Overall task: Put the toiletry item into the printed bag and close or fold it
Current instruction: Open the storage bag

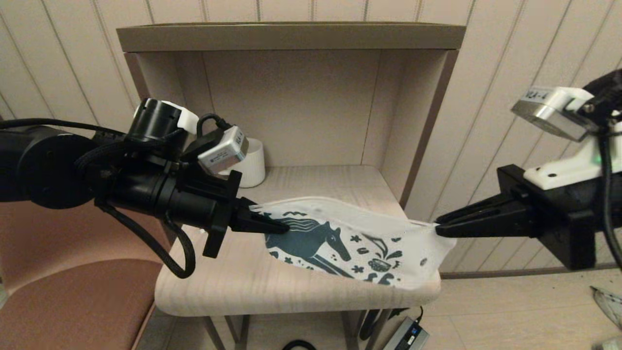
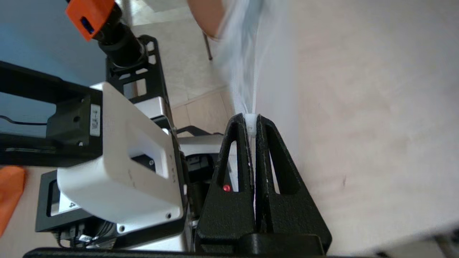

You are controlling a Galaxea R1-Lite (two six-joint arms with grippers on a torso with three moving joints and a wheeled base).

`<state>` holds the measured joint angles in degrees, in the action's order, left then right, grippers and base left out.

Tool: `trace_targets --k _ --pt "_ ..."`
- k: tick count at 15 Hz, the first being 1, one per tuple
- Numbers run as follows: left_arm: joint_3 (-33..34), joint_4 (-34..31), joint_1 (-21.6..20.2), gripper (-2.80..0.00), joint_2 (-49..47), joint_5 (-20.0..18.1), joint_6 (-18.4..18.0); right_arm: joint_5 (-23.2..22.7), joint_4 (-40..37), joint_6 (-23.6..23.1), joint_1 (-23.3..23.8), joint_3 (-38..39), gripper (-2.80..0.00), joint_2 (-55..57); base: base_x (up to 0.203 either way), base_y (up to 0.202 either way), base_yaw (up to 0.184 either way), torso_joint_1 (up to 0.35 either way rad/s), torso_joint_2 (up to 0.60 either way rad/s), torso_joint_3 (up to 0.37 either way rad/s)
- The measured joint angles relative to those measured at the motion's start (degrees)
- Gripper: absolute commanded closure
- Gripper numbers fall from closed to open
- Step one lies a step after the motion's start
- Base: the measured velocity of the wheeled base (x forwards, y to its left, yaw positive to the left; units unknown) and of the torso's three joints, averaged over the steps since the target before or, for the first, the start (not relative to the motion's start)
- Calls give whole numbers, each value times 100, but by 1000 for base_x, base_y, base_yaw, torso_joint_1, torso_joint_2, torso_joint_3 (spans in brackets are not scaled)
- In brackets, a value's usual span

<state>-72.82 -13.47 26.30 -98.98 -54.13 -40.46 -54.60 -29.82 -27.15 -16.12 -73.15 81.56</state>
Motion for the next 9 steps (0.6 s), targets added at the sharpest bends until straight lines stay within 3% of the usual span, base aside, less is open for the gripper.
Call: trace_targets --k 9 --pt "-63 0 111 0 -118 -6 -6 -5 36 39 -335 -611 0 716 0 0 0 0 0 0"
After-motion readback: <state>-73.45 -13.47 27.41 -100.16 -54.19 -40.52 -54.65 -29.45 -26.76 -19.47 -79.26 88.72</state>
